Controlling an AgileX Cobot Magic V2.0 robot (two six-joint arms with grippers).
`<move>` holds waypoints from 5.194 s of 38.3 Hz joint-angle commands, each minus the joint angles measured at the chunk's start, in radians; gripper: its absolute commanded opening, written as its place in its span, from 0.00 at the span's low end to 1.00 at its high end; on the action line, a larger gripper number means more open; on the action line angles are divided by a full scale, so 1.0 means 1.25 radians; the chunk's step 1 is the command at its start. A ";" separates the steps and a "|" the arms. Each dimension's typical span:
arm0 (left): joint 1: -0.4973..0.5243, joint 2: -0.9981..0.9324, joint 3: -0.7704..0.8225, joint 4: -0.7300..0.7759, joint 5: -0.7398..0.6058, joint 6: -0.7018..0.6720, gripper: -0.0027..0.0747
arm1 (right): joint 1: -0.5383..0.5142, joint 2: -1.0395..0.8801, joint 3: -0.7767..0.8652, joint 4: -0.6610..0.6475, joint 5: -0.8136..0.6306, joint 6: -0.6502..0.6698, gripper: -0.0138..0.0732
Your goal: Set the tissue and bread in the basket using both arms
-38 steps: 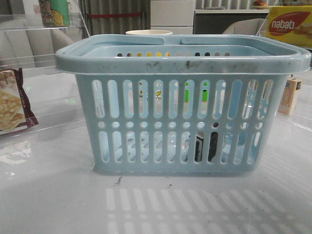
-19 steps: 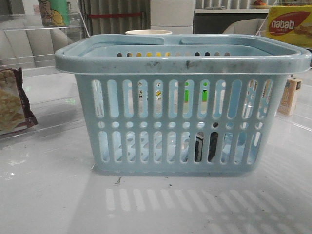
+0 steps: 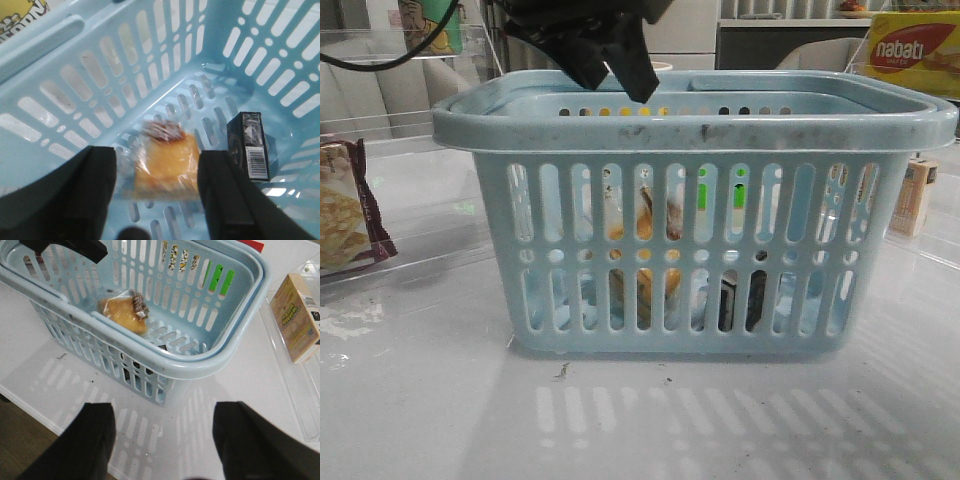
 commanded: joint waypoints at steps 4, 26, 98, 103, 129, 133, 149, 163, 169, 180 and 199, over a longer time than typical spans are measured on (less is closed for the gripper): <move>-0.005 -0.131 -0.022 -0.008 -0.003 -0.001 0.66 | -0.001 -0.002 -0.020 -0.006 -0.057 -0.007 0.77; -0.005 -0.644 0.362 -0.034 0.003 -0.001 0.66 | -0.001 -0.002 -0.020 -0.006 -0.057 -0.007 0.77; -0.005 -0.907 0.645 0.058 0.009 -0.079 0.15 | -0.001 -0.001 -0.013 -0.031 0.041 -0.008 0.22; 0.005 -0.939 0.658 0.057 -0.003 -0.079 0.15 | -0.001 -0.001 -0.013 -0.031 0.041 -0.008 0.22; 0.458 -1.330 1.102 0.040 -0.496 -0.079 0.15 | -0.001 -0.001 -0.013 -0.031 0.044 -0.008 0.22; 0.485 -1.355 1.143 0.037 -0.521 -0.079 0.15 | -0.001 -0.001 -0.013 -0.031 0.045 -0.008 0.22; 0.456 -1.355 1.153 0.037 -0.542 -0.079 0.15 | -0.001 -0.001 -0.013 -0.031 0.044 -0.008 0.22; 0.456 -1.354 1.153 0.037 -0.542 -0.079 0.15 | -0.001 -0.001 -0.013 -0.031 0.045 -0.008 0.22; 0.456 -1.354 1.153 0.037 -0.542 -0.079 0.15 | -0.001 -0.001 -0.013 -0.031 0.045 -0.008 0.22; 0.456 -1.354 1.153 0.037 -0.542 -0.079 0.15 | -0.001 -0.001 -0.013 -0.031 0.044 -0.008 0.22; 0.456 -1.354 1.153 0.037 -0.542 -0.079 0.15 | -0.291 -0.326 0.313 -0.016 -0.396 -0.007 0.22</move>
